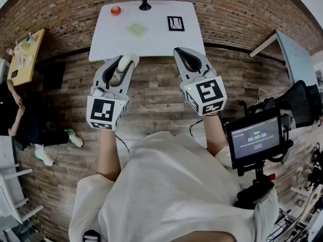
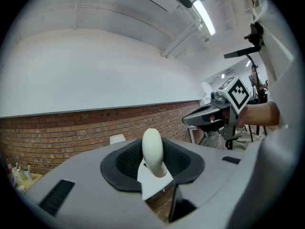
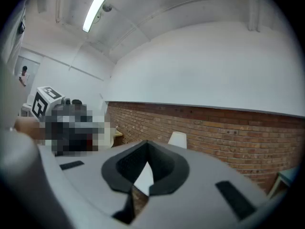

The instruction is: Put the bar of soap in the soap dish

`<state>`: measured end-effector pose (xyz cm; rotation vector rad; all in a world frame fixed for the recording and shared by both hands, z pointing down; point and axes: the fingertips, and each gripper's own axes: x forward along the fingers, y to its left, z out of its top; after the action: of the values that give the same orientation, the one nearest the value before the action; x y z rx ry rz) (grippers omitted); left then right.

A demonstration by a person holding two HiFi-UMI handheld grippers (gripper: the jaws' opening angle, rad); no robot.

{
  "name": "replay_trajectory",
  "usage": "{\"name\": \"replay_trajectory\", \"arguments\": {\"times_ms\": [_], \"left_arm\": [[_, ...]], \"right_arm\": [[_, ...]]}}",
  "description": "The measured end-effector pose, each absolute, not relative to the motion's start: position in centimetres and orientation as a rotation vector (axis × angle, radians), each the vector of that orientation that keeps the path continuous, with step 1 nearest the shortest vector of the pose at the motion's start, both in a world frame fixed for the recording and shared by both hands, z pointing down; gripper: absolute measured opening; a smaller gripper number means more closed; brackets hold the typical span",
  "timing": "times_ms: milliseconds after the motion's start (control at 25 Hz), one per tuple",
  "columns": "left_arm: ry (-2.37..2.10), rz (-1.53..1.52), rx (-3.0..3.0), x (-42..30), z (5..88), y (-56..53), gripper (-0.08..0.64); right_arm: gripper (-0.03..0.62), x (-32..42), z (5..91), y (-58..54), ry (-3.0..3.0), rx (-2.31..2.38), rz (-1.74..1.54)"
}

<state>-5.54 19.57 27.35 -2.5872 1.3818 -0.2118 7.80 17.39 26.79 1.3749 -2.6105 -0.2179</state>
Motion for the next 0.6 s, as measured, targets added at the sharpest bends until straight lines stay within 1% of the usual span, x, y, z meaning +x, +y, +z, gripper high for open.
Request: {"name": "replay_trajectory", "arguments": {"times_ms": [600], "left_arm": [[1.394, -0.223, -2.574, -4.98, 28.06, 19.73, 0.126]], "right_arm": [[0.003, 8.49, 26.41, 17.58, -2.698, 1.401, -0.217]]}}
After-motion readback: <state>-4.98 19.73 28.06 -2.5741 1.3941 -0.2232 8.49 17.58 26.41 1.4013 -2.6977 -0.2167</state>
